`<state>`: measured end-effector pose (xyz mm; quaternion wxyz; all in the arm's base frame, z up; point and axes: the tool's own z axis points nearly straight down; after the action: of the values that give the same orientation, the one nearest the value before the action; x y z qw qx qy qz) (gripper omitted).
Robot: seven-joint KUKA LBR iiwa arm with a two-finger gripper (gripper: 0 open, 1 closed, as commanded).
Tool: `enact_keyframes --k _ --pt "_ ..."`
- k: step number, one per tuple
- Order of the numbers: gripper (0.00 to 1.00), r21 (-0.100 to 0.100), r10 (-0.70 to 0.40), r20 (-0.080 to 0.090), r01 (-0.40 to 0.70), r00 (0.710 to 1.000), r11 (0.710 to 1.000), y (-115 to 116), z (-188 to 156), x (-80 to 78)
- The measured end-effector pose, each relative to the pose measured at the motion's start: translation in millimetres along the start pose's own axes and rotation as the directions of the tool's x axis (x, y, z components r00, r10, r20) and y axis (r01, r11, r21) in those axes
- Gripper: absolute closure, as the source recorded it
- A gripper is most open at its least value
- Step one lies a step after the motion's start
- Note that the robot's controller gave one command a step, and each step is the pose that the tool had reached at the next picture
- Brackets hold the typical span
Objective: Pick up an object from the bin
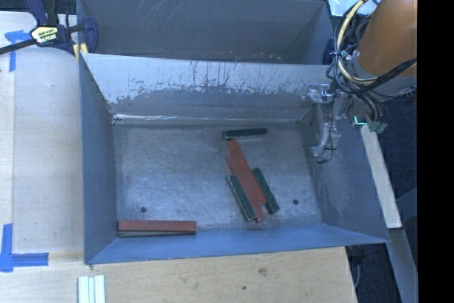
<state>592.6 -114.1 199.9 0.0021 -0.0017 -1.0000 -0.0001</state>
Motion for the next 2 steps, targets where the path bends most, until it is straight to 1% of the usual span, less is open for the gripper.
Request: enact_keyframes --k 1,2 --pt "0.0 0.001 -0.005 0.009 0.005 1.0 1.0 1 -4 -1.8" --pt "0.0 0.003 -0.11 0.011 0.11 0.994 0.994 45 43 -6.5"
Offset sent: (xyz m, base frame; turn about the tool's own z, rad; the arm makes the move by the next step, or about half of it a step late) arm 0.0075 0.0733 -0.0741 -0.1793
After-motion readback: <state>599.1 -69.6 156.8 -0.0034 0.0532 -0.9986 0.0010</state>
